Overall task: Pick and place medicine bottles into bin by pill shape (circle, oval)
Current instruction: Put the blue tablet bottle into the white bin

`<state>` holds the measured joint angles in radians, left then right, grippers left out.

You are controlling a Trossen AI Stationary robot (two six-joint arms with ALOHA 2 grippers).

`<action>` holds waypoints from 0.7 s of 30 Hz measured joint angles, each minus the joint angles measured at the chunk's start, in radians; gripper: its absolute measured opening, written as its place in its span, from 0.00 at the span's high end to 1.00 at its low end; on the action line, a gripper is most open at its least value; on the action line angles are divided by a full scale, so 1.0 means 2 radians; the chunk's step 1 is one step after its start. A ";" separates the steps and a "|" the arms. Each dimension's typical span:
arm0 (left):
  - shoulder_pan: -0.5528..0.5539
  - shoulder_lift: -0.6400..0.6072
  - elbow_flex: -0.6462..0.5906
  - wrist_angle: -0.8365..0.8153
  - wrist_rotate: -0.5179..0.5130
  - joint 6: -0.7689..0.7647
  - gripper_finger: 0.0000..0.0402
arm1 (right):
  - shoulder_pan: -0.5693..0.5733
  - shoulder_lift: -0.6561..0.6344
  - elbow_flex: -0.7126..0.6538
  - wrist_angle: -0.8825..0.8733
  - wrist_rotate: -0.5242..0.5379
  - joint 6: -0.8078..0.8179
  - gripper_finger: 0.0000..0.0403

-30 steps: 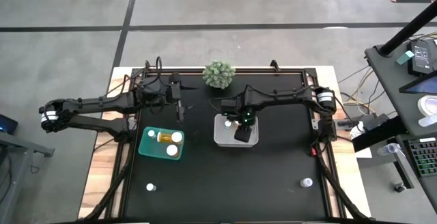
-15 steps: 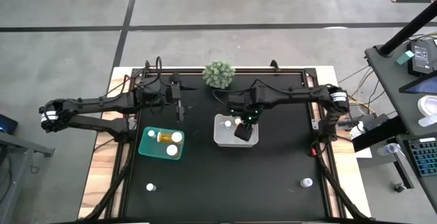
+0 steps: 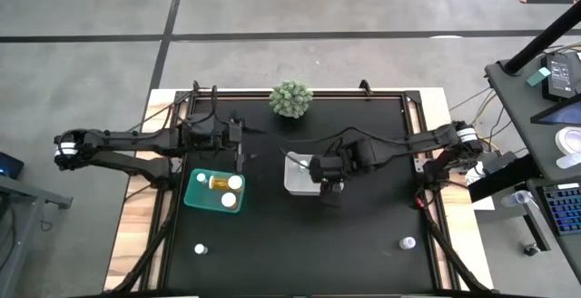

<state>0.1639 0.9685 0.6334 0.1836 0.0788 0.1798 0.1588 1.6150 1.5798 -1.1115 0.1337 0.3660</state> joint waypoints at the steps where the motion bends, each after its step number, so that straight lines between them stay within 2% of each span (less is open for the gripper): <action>1: -0.011 0.002 0.000 0.000 0.000 -0.010 0.29 | 0.005 -0.005 -0.006 0.021 0.008 -0.018 0.47; 4: -0.055 0.007 0.000 0.002 0.000 -0.052 0.29 | 0.010 -0.025 -0.033 0.097 0.012 -0.089 0.47; 7: -0.111 0.013 0.001 0.019 -0.023 -0.107 0.29 | 0.006 -0.047 -0.068 0.185 0.012 -0.173 0.47; 9: -0.153 0.023 0.001 0.023 -0.058 -0.140 0.29 | -0.003 -0.062 -0.094 0.251 0.011 -0.228 0.47; 12: -0.220 0.046 0.002 0.024 -0.142 -0.189 0.29 | -0.023 -0.083 -0.136 0.351 -0.011 -0.292 0.47; 16: -0.293 0.079 0.006 0.024 -0.231 -0.260 0.29 | -0.055 -0.099 -0.179 0.451 -0.075 -0.329 0.47; 21: -0.329 0.111 0.022 0.015 -0.241 -0.364 0.29 | -0.092 -0.100 -0.194 0.483 -0.118 -0.335 0.47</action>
<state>-0.4946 1.1903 0.6770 0.2145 -0.4027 -0.5482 -0.0249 1.4150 1.1920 -0.1457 -0.1027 -0.3031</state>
